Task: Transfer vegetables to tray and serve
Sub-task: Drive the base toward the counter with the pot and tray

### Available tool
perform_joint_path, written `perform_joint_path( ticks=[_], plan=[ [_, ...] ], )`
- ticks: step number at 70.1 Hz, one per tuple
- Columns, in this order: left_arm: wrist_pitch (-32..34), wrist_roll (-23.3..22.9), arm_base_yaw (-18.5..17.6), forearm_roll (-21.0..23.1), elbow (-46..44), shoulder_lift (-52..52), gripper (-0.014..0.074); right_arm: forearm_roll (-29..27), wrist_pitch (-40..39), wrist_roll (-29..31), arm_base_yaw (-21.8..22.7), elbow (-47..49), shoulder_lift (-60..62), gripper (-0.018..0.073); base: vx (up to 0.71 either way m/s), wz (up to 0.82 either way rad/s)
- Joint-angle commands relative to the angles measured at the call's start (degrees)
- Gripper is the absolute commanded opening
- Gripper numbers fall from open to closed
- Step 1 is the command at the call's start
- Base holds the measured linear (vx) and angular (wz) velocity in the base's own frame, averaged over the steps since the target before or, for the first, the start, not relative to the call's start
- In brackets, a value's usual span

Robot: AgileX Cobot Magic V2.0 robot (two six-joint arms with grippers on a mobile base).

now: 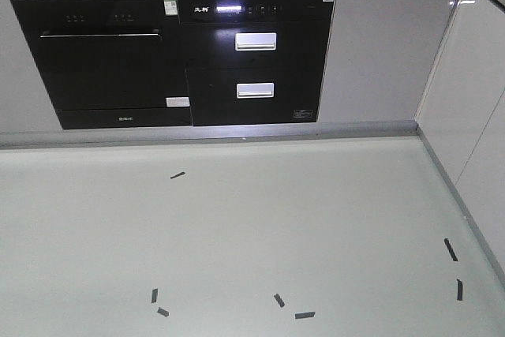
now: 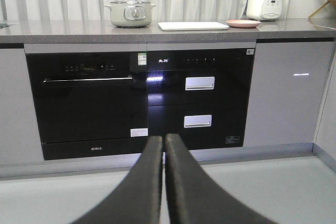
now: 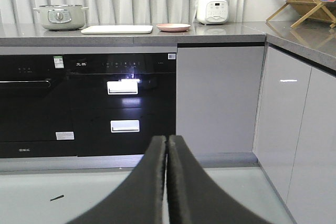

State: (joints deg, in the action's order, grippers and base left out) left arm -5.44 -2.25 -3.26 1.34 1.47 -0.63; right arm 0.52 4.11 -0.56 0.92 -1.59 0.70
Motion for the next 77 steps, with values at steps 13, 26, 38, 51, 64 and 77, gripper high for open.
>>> perform_joint_path(
  ticks=[13, 26, 38, 51, 64, 77],
  plan=[
    [4.4, -0.5, 0.0, 0.1, 1.5, -0.9, -0.0006, 0.3, -4.5, 0.6, 0.4, -0.9, 0.4, -0.0006, 0.16, -0.06],
    [4.4, -0.5, 0.0, 0.1, 1.5, -0.9, -0.0006, 0.3, -4.5, 0.6, 0.4, -0.9, 0.4, -0.0006, 0.17, -0.06],
    [4.4, -0.5, 0.0, 0.1, 1.5, -0.9, -0.0006, 0.3, -4.5, 0.6, 0.4, -0.9, 0.4, -0.0006, 0.17, -0.02],
    [4.4, -0.5, 0.0, 0.1, 1.5, -0.9, -0.0006, 0.3, -4.5, 0.6, 0.4, -0.9, 0.4, -0.0006, 0.19, 0.0],
    [4.4, -0.5, 0.0, 0.1, 1.5, -0.9, -0.0006, 0.3, -4.5, 0.6, 0.4, -0.9, 0.4, -0.0006, 0.19, -0.04],
    [4.4, -0.5, 0.0, 0.1, 1.5, -0.9, -0.0006, 0.3, -4.5, 0.6, 0.4, -0.9, 0.4, -0.0006, 0.19, -0.05]
  ],
)
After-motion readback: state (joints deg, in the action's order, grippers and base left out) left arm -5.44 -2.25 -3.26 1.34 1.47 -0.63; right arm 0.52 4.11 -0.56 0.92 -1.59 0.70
